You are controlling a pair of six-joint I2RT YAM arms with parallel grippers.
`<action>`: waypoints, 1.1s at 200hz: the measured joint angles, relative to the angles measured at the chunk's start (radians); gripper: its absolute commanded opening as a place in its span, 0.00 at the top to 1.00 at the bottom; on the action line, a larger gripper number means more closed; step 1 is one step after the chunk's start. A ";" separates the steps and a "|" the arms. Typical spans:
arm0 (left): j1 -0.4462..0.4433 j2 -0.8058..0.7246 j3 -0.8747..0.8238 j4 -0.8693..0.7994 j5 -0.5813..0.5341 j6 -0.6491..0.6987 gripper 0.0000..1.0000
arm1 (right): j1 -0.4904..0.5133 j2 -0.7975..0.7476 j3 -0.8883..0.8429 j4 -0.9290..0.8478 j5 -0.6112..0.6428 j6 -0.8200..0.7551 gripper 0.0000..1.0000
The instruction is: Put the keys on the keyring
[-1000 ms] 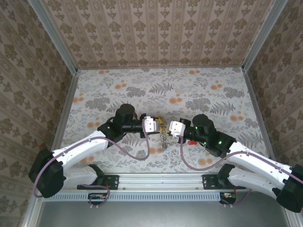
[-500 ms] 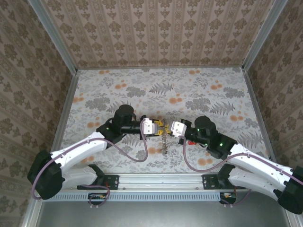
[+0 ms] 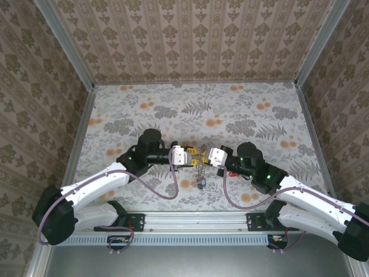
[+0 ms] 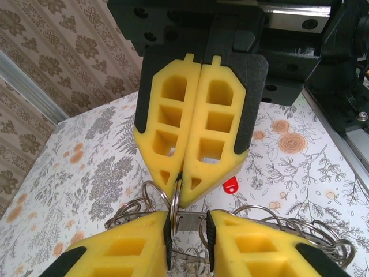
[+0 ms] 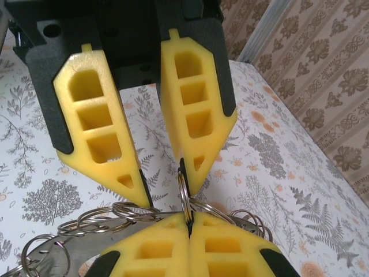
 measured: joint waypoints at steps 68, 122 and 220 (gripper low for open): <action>0.000 0.000 0.000 0.006 -0.025 -0.016 0.90 | -0.006 0.000 -0.011 0.022 -0.031 0.009 1.00; 0.000 -0.008 0.000 -0.018 -0.036 -0.035 1.00 | -0.011 0.000 -0.026 0.031 -0.046 0.009 0.99; 0.002 -0.021 0.027 -0.147 0.006 0.040 1.00 | -0.101 -0.091 0.016 -0.208 -0.130 -0.110 0.56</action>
